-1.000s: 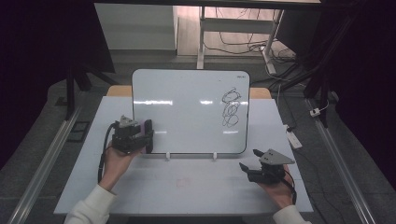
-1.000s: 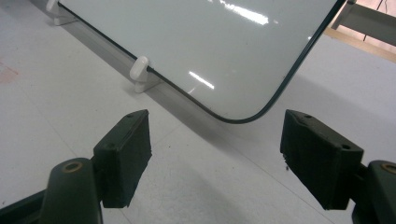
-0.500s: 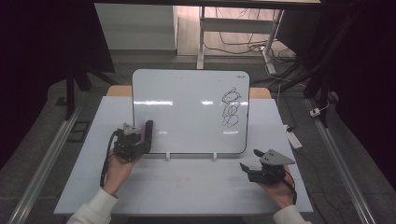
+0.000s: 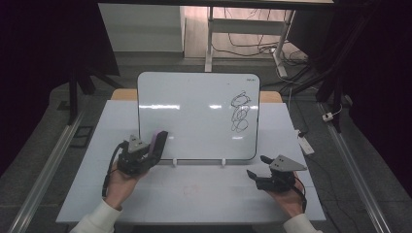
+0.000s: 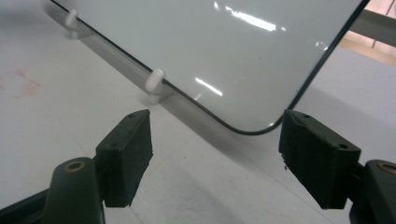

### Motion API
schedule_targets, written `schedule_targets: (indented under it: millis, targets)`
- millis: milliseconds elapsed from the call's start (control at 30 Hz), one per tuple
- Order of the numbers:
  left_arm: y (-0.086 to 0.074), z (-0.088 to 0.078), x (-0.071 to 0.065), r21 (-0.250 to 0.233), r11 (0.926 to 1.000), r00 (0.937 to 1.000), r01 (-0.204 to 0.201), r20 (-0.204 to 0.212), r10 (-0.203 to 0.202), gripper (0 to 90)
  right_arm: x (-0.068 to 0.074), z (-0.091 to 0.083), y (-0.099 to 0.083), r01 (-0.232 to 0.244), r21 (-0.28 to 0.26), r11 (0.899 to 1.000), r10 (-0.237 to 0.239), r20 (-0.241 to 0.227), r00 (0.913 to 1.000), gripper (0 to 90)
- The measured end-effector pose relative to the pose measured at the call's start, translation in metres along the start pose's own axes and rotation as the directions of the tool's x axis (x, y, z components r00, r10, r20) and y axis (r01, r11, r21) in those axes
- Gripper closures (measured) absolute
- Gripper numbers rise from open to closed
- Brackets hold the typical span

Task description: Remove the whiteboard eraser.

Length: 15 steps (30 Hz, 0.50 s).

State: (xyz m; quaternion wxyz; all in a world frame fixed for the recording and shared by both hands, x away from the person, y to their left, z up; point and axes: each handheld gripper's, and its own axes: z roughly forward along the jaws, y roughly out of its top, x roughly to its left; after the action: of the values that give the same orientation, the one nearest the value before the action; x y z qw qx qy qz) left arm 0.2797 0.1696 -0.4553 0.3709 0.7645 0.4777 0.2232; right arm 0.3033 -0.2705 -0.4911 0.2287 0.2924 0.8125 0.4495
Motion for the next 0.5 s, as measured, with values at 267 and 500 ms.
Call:
schedule_targets:
  millis: [267, 500]
  targets:
    - [-0.002, 0.008, -0.035, 0.023, 0.991, 0.9901, -0.132, 0.052, 0.131, 64.3, 0.001, -0.003, 0.014, -0.079, -0.008, 0.997, 0.078, -0.1, 0.9919, 25.2]
    - [-0.01, 0.021, -0.066, 0.044, 0.9637, 0.9623, -0.263, 0.082, 0.259, 64.4, 0.005, -0.002, 0.023, -0.106, 0.028, 0.994, 0.11, -0.164, 0.9803, 25.3]
